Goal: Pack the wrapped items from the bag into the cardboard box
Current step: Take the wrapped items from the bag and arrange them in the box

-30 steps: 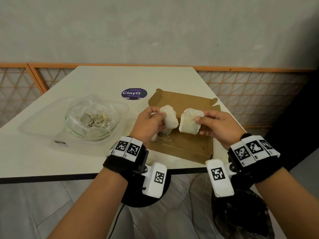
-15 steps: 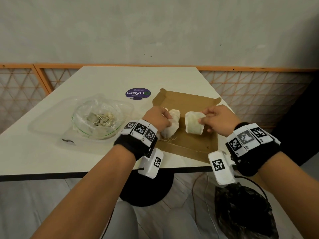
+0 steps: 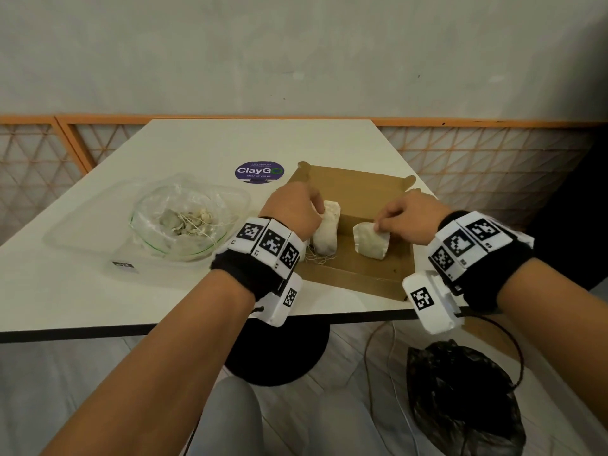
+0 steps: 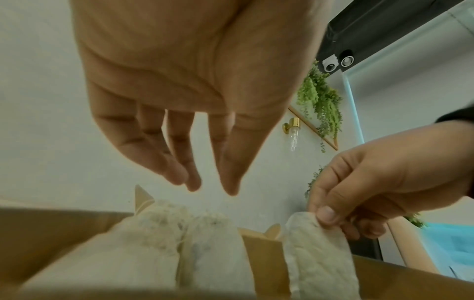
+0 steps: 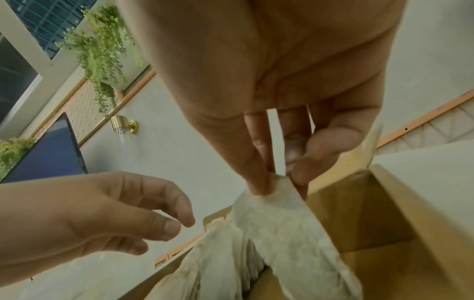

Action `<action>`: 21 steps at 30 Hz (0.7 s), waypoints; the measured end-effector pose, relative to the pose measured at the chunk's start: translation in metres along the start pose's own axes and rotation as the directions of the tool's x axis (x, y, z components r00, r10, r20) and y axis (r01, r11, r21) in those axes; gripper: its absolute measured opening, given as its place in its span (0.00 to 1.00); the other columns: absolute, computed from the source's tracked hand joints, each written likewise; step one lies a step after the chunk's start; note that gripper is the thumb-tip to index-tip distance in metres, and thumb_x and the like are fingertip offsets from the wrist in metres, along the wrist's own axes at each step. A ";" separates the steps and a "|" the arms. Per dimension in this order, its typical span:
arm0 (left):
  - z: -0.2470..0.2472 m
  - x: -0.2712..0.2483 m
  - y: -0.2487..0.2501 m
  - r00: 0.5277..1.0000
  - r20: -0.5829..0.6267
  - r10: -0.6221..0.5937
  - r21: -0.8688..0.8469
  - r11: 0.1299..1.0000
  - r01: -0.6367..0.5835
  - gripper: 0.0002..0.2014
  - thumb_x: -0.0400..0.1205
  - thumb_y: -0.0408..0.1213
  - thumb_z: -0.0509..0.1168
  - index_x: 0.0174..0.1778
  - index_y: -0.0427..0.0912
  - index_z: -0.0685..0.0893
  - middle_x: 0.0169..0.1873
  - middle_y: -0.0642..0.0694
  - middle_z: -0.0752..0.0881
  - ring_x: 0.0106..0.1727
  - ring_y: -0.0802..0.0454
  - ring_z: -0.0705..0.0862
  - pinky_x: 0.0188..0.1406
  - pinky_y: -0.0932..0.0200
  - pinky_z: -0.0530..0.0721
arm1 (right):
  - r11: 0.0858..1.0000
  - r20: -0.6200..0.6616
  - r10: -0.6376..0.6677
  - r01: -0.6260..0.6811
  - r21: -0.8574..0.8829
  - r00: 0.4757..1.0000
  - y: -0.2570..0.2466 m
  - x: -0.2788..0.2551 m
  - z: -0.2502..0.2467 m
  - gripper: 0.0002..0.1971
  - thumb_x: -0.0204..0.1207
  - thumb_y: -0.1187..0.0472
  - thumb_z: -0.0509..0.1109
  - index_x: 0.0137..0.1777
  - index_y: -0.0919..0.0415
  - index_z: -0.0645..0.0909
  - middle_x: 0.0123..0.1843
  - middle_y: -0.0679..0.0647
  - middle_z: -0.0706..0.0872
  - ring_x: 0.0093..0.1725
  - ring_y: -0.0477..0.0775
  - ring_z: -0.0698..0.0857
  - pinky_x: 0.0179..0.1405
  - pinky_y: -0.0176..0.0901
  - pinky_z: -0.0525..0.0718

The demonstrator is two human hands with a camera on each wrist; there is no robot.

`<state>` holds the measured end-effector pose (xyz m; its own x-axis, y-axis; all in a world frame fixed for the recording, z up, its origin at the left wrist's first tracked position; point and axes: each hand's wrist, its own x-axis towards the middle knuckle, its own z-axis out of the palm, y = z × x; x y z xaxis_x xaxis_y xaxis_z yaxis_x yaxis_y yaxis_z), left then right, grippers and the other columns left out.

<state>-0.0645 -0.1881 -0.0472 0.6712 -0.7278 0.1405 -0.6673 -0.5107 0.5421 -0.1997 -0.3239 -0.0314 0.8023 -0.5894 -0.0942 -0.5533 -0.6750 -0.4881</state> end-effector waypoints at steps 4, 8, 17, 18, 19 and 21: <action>-0.004 -0.004 0.014 0.959 0.237 0.152 0.093 0.980 -0.178 0.13 0.79 0.27 0.62 0.48 0.47 0.89 0.54 0.50 0.83 0.54 0.52 0.81 0.49 0.62 0.76 | 0.996 0.075 0.045 -0.051 0.073 0.996 -0.004 0.004 -0.010 0.03 0.76 0.65 0.68 0.43 0.61 0.83 0.33 0.54 0.86 0.33 0.48 0.84 0.34 0.35 0.82; 0.000 -0.007 0.019 0.894 0.420 0.158 0.301 0.905 -0.301 0.12 0.79 0.32 0.63 0.51 0.48 0.90 0.48 0.53 0.86 0.51 0.50 0.84 0.54 0.53 0.85 | 0.987 0.085 0.046 -0.059 0.150 0.995 -0.011 0.010 -0.017 0.05 0.77 0.69 0.68 0.40 0.63 0.81 0.35 0.59 0.87 0.30 0.48 0.85 0.33 0.35 0.85; -0.005 -0.011 -0.003 0.961 0.218 0.170 0.234 0.947 -0.221 0.17 0.79 0.30 0.57 0.54 0.51 0.87 0.60 0.49 0.83 0.58 0.47 0.81 0.58 0.53 0.79 | 0.991 0.155 0.071 -0.088 0.106 0.985 -0.025 0.026 -0.023 0.04 0.75 0.70 0.69 0.39 0.65 0.82 0.28 0.55 0.86 0.18 0.40 0.82 0.19 0.29 0.80; -0.006 -0.011 -0.010 0.975 0.139 0.175 0.155 0.968 -0.196 0.18 0.78 0.28 0.56 0.55 0.50 0.87 0.63 0.49 0.82 0.62 0.46 0.80 0.62 0.51 0.78 | 0.988 0.173 0.075 -0.097 0.123 0.982 -0.025 0.030 -0.021 0.05 0.74 0.71 0.69 0.38 0.65 0.82 0.28 0.55 0.86 0.21 0.42 0.84 0.22 0.31 0.83; -0.007 -0.013 -0.015 0.984 0.079 0.159 0.087 0.982 -0.166 0.19 0.78 0.27 0.56 0.56 0.47 0.86 0.65 0.47 0.81 0.64 0.45 0.79 0.65 0.51 0.77 | 0.982 0.185 0.080 -0.109 0.152 0.980 -0.023 0.035 -0.019 0.05 0.74 0.72 0.70 0.38 0.65 0.82 0.29 0.56 0.87 0.25 0.46 0.87 0.26 0.35 0.85; -0.006 -0.019 -0.025 0.995 0.031 0.093 0.014 0.996 -0.093 0.20 0.77 0.23 0.57 0.62 0.41 0.83 0.71 0.43 0.75 0.69 0.44 0.75 0.67 0.59 0.71 | 0.972 0.213 0.090 -0.133 0.196 0.973 -0.020 0.044 -0.013 0.04 0.72 0.74 0.70 0.38 0.66 0.82 0.32 0.57 0.88 0.34 0.55 0.89 0.37 0.44 0.88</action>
<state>-0.0590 -0.1586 -0.0582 0.5963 -0.7857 0.1646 -0.7312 -0.4471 0.5152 -0.1565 -0.3417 -0.0144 0.7785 -0.5396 -0.3207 -0.6003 -0.4907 -0.6316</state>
